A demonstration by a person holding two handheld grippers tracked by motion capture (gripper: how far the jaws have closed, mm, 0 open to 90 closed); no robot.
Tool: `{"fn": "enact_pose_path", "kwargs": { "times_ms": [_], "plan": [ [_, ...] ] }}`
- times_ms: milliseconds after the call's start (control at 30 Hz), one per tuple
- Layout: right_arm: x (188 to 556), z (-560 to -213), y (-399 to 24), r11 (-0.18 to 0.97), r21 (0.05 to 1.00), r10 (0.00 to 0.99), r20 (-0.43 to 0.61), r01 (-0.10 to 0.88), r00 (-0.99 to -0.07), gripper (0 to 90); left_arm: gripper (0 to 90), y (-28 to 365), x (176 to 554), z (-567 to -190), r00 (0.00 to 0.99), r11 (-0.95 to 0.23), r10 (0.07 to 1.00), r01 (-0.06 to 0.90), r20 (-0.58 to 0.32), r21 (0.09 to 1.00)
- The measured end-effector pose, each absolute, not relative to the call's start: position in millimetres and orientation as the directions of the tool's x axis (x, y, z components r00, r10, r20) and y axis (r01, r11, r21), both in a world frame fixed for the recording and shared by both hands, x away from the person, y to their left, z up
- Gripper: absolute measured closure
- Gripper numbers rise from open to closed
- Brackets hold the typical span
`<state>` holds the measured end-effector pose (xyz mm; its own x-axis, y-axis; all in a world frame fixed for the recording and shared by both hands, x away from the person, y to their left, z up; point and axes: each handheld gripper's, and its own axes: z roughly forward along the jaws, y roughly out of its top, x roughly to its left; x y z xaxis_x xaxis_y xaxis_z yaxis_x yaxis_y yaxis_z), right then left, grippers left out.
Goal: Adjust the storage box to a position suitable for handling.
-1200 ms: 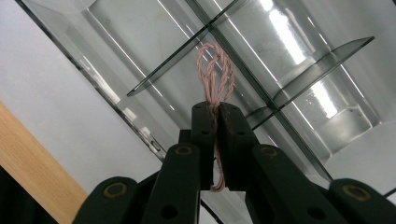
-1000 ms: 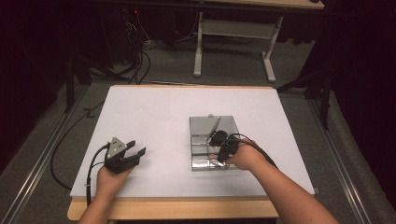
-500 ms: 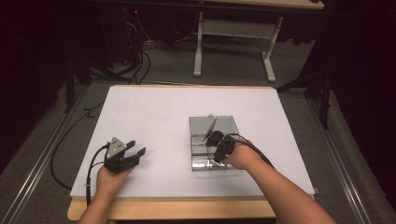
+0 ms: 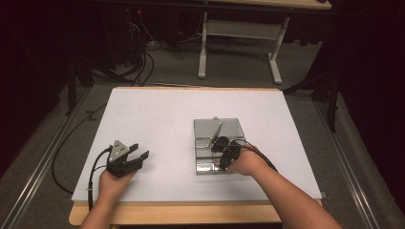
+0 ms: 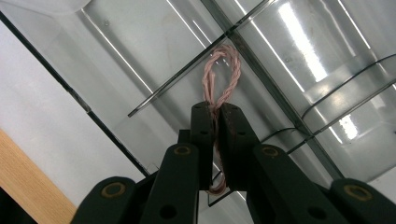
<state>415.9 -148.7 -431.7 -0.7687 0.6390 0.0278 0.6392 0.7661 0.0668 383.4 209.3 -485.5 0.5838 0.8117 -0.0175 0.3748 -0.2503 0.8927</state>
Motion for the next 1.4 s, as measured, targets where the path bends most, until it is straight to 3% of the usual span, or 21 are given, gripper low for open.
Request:
{"fn": "enact_pose_path", "kwargs": {
  "times_ms": [400, 900, 1400],
  "plan": [
    [416, -432, -145, 0.772, 0.057, 0.633, 0.022, 0.633, -0.774, 84.3, 44.8, 210, 383, -486, 0.584, -0.247, 0.811, 0.375, -0.021, 0.894],
    [415, -423, -152, 0.749, 0.085, 0.658, 0.021, 0.657, -0.753, 75.0, 44.8, 210, 384, -486, 0.583, -0.248, 0.812, 0.376, -0.020, 0.893],
    [417, -414, -154, 0.734, 0.112, 0.673, 0.008, 0.670, -0.740, 73.2, 44.8, 209, 384, -486, 0.584, -0.248, 0.812, 0.376, -0.020, 0.893]
  ]
}}
